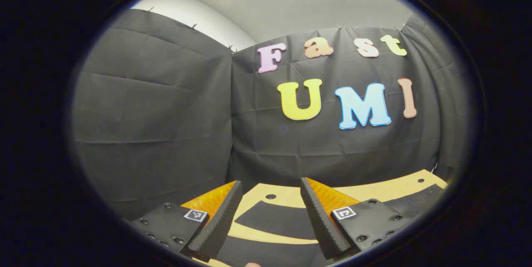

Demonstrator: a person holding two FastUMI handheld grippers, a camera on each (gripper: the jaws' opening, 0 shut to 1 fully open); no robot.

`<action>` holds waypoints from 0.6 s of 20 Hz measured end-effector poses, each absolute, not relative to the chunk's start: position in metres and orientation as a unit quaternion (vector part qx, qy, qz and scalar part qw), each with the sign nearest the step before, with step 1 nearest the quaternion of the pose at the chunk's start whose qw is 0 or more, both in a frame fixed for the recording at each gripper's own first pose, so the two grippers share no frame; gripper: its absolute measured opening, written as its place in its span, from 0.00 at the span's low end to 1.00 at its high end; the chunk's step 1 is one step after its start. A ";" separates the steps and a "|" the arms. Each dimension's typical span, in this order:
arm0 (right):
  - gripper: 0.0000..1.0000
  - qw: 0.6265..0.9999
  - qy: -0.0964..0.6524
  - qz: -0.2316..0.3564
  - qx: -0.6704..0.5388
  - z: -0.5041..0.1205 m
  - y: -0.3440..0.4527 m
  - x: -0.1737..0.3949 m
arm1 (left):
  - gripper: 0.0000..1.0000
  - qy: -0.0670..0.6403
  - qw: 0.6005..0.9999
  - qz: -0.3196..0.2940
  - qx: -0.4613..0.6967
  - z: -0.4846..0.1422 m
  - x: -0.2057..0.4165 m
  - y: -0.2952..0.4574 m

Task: Grasp the waist and the cuffs of the jeans and fold them to make the two legs overlap; first hold the waist and fold one-third of the jeans toward the cuffs, then hold the cuffs and fold the remaining one-third in the same direction to finish folding.

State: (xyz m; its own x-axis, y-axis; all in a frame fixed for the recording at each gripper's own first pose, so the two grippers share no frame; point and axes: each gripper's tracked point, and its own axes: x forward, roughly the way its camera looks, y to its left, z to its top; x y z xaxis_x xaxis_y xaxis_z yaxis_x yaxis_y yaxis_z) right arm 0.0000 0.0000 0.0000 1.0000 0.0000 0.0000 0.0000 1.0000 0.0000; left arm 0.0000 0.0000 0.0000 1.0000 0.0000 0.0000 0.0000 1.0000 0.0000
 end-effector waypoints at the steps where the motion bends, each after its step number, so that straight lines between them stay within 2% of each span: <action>1: 0.94 1.000 0.001 0.000 0.002 0.000 0.001 0.002 | 0.93 0.000 1.000 0.000 0.000 0.000 0.000 0.000; 12: 0.94 1.000 0.008 0.000 0.011 0.001 0.017 0.008 | 0.93 0.010 1.000 0.006 -0.008 -0.003 0.000 0.001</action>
State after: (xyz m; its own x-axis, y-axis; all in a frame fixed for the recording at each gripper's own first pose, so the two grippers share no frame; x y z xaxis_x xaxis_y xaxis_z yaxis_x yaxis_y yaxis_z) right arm 0.0076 0.0174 0.0015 0.9999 0.0010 -0.0167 -0.0007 0.9998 0.0223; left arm -0.0001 0.0007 -0.0026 0.9997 0.0114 -0.0201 -0.0118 0.9998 -0.0156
